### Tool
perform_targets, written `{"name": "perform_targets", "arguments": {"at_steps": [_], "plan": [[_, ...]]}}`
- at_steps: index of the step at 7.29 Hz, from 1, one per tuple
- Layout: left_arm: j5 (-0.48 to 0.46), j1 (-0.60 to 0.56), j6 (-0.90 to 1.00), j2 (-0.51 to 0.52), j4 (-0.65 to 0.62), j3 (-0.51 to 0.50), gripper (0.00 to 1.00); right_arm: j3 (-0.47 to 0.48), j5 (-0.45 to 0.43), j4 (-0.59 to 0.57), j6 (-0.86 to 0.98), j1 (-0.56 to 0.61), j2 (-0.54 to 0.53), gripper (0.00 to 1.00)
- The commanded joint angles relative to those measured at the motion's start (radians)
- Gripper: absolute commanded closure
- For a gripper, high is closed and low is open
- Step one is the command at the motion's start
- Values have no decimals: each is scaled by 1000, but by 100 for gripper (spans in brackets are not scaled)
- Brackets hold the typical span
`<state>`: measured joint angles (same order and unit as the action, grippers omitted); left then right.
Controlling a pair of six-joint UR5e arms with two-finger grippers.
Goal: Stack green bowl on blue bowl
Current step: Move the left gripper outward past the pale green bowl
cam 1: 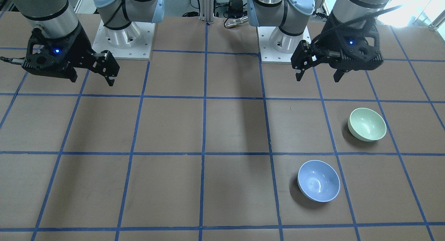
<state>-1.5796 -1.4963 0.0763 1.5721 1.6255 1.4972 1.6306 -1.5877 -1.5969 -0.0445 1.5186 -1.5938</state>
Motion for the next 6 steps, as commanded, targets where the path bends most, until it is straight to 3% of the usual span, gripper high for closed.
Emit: {"name": "perform_targets", "arguments": {"at_steps": [1, 3, 6], "plan": [[-3, 123, 96, 3, 4, 11, 0, 0, 0, 0, 0, 0, 0, 0], [-2, 248, 161, 6, -9, 63, 0, 0, 0, 0, 0, 0, 0, 0], [3, 472, 425, 29, -70, 145, 0, 0, 0, 0, 0, 0, 0, 0]]}}
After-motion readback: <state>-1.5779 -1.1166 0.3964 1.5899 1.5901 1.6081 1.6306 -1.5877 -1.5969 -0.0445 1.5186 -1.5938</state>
